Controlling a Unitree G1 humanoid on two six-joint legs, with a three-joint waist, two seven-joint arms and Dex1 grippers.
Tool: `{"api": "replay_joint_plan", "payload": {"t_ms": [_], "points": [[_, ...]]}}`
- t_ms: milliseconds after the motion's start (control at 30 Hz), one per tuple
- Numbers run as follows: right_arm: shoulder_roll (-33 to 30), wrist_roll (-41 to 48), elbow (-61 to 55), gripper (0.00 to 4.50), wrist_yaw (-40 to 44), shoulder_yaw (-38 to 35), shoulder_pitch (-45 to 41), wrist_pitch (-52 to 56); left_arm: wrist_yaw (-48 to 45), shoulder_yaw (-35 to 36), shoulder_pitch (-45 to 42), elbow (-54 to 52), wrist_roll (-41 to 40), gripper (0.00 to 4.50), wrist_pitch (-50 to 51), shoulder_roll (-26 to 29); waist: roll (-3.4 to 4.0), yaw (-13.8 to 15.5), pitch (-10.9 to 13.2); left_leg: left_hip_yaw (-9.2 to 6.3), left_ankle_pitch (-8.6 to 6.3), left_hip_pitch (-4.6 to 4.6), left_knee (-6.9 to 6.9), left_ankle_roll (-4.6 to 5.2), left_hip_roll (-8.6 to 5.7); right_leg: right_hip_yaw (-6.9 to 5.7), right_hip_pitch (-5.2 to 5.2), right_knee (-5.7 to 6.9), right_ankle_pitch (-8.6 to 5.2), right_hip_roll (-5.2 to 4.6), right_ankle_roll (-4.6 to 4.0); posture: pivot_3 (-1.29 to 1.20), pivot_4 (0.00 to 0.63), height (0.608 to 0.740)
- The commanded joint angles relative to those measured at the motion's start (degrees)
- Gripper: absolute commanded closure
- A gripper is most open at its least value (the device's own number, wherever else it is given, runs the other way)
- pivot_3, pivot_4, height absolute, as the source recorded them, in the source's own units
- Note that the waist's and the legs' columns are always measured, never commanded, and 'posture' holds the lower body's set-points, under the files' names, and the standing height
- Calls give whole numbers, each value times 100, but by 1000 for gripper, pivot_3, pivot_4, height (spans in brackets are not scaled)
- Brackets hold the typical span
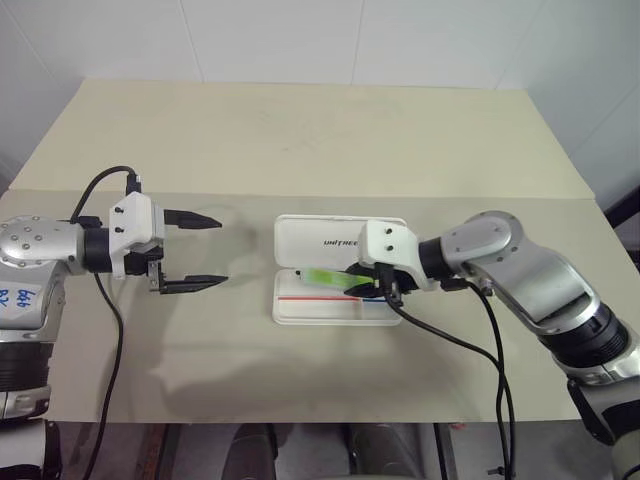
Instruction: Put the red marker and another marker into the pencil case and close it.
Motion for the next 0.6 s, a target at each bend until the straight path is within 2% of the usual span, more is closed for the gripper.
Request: {"api": "replay_joint_plan", "payload": {"t_ms": [33,267,600], "points": [[122,-105,-124,3408,-7,99,-147,80,138,301,159,-415,-177,0,123,143,0,-1,0,0,1,0,0,0,0,0,0,2,0,0,0,0,150,740],[487,-353,-86,3408,-61,456,-302,300,339,373,418,-765,-269,0,310,135,0,-19,0,-1,2,1,-2,0,0,0,-2,4,0,2,0,0,150,740],[526,-515,-66,3408,-17,629,-357,407,456,267,352,-771,-278,0,299,50,-1,-12,0,0,2,0,-3,0,-1,-1,-5,4,0,2,0,0,150,740]]}}
